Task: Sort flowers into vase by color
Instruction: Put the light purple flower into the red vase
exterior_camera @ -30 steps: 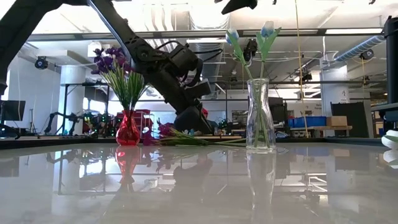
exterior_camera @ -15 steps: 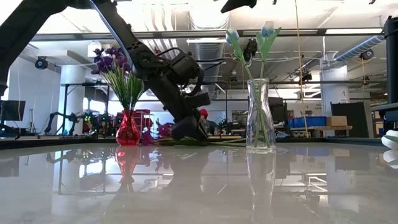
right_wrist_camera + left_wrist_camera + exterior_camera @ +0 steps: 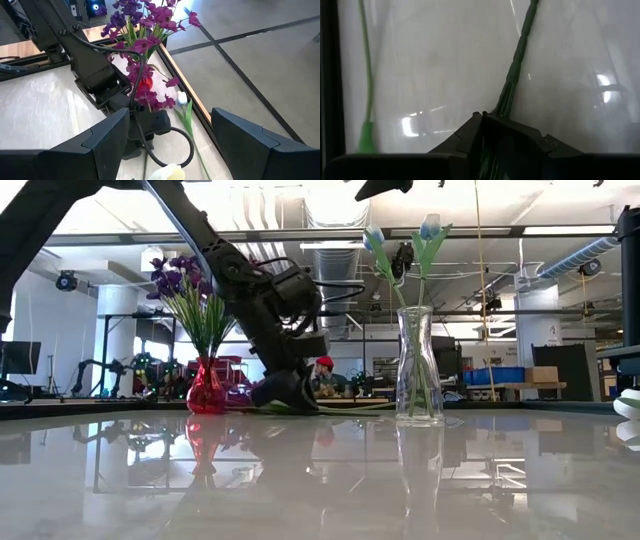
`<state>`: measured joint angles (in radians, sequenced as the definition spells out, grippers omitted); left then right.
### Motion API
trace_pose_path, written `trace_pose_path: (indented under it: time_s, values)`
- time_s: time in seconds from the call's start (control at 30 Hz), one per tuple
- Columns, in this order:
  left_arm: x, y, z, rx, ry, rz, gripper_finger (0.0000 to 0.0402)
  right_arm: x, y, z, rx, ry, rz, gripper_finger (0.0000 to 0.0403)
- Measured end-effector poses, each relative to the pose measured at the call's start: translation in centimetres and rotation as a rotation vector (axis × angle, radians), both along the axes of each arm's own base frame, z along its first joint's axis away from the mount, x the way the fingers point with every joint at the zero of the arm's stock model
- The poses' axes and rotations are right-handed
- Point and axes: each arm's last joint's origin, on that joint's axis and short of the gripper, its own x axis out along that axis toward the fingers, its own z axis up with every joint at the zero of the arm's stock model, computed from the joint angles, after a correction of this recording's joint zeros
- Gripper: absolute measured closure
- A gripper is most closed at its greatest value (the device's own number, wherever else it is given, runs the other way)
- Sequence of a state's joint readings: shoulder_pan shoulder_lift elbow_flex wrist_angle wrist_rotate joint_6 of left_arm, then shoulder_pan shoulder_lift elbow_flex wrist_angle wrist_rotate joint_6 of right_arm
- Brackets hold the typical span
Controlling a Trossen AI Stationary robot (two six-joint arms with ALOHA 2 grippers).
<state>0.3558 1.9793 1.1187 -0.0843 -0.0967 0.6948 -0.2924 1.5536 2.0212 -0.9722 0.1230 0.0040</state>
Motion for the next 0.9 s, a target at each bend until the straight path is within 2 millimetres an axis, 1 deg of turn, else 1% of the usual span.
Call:
trace_pose_path:
  time_s: [0.2,0.47,0.67,0.77,0.83,0.9]
  values:
    - [-0.4,-0.8,0.4,-0.063,0.032,-0.045,0.0326,0.0,0.0,0.0,0.0,0.001,0.0,0.0129]
    - [-0.6,-2.3,0.3,-0.112,0.094,-0.038,0.0325,0.0,0.0,0.0,-0.002,0.003,0.002,0.0129]
    - [-0.4,-3.5,0.4,-0.138,0.092,-0.021,0.0325,0.0,0.0,0.0,0.005,-0.002,-0.004,0.0129]
    - [-0.5,-3.9,0.9,-0.158,0.083,-0.011,0.0326,0.0,0.0,0.0,0.006,-0.003,-0.005,0.0129]
    - [-0.7,-4.1,1.6,-0.173,0.07,0.0,0.0326,0.0,0.0,0.0,0.008,-0.007,-0.007,0.0129]
    - [-0.9,-4.2,2.7,-0.172,0.037,0.003,0.0326,0.0,0.0,0.1,0.008,-0.01,-0.007,0.0129]
